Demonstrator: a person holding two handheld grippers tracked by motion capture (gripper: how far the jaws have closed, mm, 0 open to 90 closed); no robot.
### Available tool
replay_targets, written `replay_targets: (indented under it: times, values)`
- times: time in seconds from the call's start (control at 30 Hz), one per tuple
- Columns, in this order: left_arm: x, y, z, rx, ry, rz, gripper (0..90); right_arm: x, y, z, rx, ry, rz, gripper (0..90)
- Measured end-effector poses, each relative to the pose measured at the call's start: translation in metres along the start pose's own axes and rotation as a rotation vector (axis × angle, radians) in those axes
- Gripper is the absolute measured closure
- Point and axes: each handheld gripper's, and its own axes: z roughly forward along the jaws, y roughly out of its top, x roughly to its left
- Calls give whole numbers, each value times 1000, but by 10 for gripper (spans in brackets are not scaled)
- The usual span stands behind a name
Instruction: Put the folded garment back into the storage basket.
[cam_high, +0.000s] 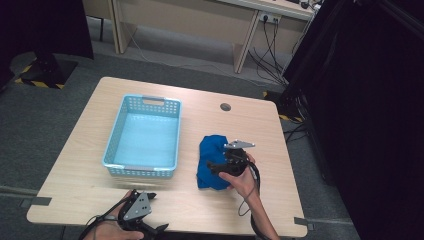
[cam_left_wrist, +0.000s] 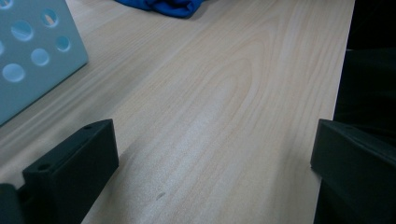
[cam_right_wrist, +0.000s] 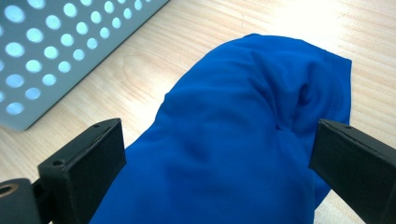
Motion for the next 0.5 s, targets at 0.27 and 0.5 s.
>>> replay_targets:
  times: [0.27,0.5]
  values:
    - [0,0,0,0,0,0,0,-4,4,6,4,-8,12,48]
    - [0,0,0,0,0,0,0,-7,4,14,21,-24,10,60]
